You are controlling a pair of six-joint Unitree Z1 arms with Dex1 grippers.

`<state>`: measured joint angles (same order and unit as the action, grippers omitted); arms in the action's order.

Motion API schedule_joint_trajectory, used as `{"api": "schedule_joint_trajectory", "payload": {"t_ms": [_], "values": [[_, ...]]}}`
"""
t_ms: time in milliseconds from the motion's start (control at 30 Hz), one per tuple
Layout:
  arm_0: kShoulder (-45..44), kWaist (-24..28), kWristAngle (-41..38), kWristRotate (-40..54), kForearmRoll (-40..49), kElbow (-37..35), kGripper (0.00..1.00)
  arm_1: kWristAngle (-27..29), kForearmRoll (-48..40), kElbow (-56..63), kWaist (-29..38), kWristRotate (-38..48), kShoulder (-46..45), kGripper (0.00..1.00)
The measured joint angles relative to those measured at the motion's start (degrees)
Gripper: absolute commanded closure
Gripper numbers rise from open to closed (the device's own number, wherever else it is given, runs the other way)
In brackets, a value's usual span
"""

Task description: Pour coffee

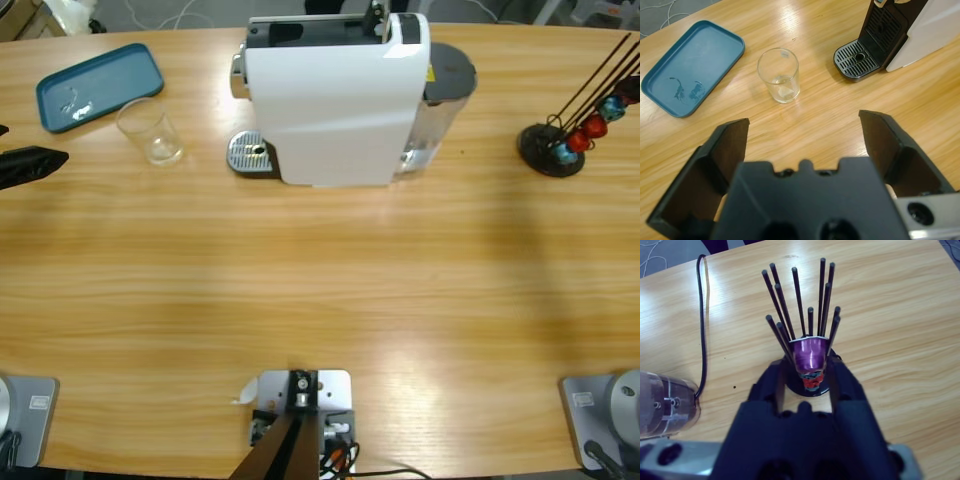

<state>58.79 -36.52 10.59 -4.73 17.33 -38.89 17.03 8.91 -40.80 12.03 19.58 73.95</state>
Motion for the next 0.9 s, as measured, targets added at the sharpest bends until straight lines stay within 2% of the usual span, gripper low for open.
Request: {"api": "schedule_joint_trajectory", "payload": {"t_ms": [133, 333, 733, 767, 833, 900], "values": [[0.0, 0.0, 0.0, 0.0, 0.0, 0.0, 0.055, 0.0, 0.0, 0.0, 0.0, 0.0, 0.0, 0.153], [0.0, 0.0, 0.0, 0.0, 0.0, 0.0, 0.055, 0.0, 0.0, 0.0, 0.0, 0.0, 0.0, 0.239], [0.0, 0.0, 0.0, 0.0, 0.0, 0.0, 0.055, 0.0, 0.0, 0.0, -0.4, 0.0, 0.7, 0.249], [0.0, 0.0, 0.0, 0.0, 0.0, 0.0, 0.055, 0.0, 0.0, 0.0, -0.5, 0.0, 0.8, 0.312], [0.0, 0.0, 0.0, 0.0, 0.0, 0.0, 0.055, 0.0, 0.0, 0.0, -0.6, 0.0, 1.0, 0.536], [0.0, 0.0, 0.0, 0.0, 0.0, 0.0, 0.055, 0.0, 0.0, 0.0, -0.7, 0.0, 1.1, 0.715]]}}
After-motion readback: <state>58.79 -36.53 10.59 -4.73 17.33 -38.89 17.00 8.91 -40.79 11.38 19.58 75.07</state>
